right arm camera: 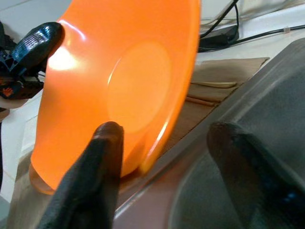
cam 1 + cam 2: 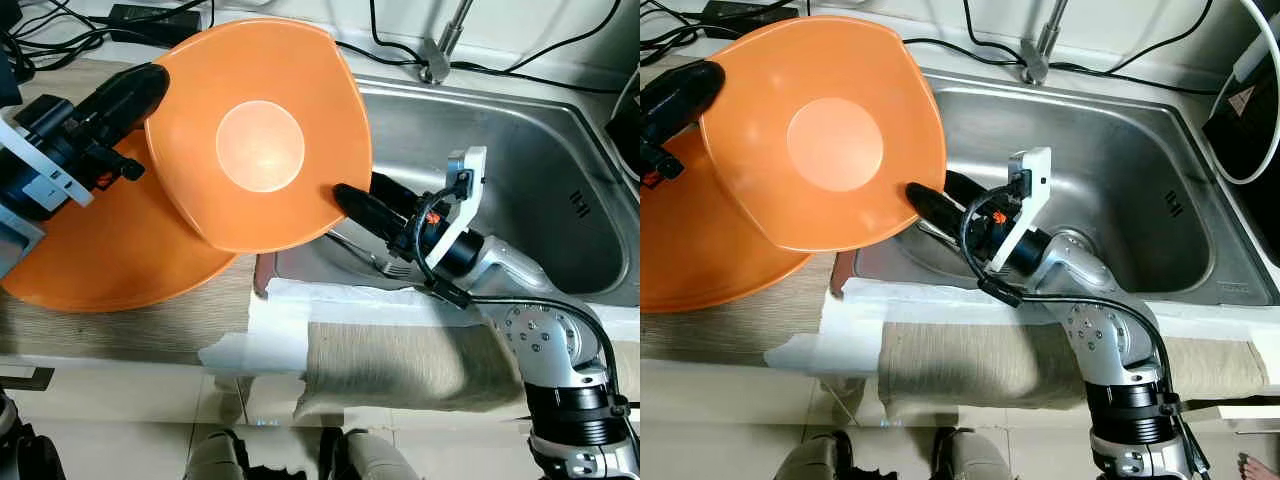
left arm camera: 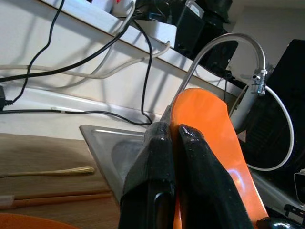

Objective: Kitchen organization

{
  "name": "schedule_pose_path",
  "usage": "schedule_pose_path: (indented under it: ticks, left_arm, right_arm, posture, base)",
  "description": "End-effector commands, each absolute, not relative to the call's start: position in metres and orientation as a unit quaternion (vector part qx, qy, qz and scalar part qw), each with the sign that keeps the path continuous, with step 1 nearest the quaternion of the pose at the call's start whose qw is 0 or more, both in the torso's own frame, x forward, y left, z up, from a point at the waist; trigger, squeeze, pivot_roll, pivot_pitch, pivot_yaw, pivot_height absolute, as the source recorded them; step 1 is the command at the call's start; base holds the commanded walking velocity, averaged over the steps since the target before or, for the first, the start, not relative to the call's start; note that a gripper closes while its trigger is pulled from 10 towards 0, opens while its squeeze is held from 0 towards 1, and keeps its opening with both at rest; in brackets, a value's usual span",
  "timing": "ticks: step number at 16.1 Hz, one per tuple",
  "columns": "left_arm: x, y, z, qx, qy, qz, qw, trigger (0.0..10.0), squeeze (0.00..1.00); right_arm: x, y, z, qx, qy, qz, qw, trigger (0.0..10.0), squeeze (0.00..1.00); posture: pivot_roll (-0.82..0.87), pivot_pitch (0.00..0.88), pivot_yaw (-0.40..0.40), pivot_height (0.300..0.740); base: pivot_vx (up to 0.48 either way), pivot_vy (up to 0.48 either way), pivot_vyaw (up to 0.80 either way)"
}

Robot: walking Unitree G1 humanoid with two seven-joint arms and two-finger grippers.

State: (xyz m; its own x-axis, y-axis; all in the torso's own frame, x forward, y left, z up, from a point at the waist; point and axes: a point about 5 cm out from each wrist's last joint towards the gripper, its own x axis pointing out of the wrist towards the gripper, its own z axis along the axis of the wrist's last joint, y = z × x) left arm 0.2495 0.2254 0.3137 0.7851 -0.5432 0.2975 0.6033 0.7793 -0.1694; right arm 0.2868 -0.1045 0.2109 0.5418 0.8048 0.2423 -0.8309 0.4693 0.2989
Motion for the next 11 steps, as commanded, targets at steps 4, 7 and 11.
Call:
schedule_pose_path:
  ticks: [4,7,11]
  left_arm:
    - [0.2412,0.2155,0.3223,-0.111,-0.138,-0.34,0.924,0.0,0.0]
    - [0.241,0.2154,0.3217,-0.112,-0.139,-0.338,0.924,0.0,0.0]
    - [0.2394,0.2105,0.3205,-0.086,-0.131,-0.354,0.922,4.3,0.0]
  right_arm:
    - [0.2842,-0.1079,0.2092,0.191,-0.032,0.476,0.858,0.0,0.0]
    - [0.287,-0.1098,0.2094,0.189,-0.034,0.467,0.863,0.0,0.0]
    - [0.2882,-0.1126,0.2073,0.192,-0.03,0.453,0.87,0.0,0.0]
  posture:
    - [-0.06,0.161,-0.116,0.74]
    - [-0.06,0.16,-0.115,0.74]
    - [-0.07,0.17,-0.115,0.74]
  base:
    - [0.0,0.0,0.0]
    - [0.0,0.0,0.0]
    - [0.0,0.0,0.0]
